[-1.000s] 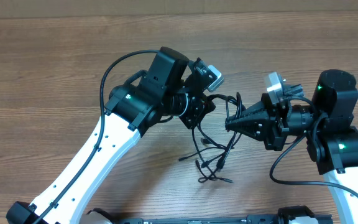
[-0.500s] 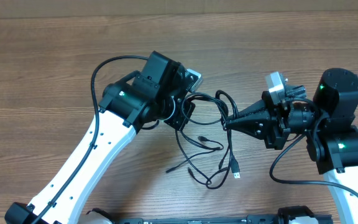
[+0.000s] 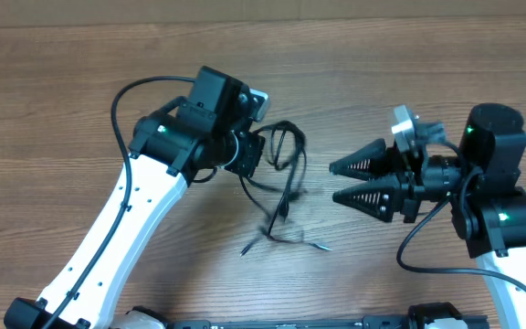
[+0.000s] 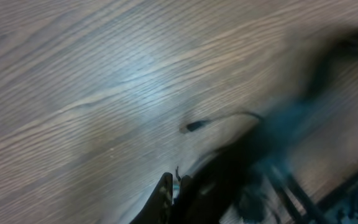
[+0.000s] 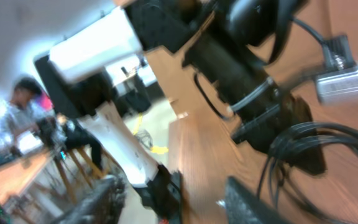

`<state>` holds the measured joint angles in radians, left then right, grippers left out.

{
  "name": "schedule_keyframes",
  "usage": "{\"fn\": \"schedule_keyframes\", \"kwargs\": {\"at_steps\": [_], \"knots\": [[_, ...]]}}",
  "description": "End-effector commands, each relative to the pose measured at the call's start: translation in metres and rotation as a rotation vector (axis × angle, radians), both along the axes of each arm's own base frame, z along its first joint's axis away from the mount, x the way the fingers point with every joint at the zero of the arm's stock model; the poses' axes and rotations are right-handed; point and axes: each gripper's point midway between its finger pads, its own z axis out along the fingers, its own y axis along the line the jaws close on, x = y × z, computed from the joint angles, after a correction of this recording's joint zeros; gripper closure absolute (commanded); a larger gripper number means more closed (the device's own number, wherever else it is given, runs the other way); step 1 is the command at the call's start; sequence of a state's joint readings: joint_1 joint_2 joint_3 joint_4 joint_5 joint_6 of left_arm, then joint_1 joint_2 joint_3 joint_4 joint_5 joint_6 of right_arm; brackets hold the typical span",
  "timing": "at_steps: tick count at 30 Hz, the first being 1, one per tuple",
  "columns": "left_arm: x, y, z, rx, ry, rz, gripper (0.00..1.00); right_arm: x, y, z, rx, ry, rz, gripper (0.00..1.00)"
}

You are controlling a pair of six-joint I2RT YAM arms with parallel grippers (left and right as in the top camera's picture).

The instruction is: Untangle cables

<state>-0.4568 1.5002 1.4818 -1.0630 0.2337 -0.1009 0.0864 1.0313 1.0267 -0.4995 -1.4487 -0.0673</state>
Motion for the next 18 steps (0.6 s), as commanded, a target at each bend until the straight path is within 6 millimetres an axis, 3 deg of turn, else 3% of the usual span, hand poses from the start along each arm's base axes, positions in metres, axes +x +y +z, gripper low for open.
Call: {"fn": "schedule_keyframes", "kwargs": {"at_steps": [1,9,18], "knots": [[0.005,0.000,0.004,0.025,-0.050,-0.048,0.96,0.013,-0.002,-0.011,-0.057,0.062,-0.104,0.32],[-0.009,-0.024,0.014,-0.049,-0.117,-0.325,0.96,0.020,-0.004,-0.024,-0.102,0.124,-0.168,0.29],[-0.045,-0.063,0.042,-0.288,-0.220,-0.716,0.96,0.063,-0.022,-0.058,-0.205,0.386,-0.459,0.27]]}}
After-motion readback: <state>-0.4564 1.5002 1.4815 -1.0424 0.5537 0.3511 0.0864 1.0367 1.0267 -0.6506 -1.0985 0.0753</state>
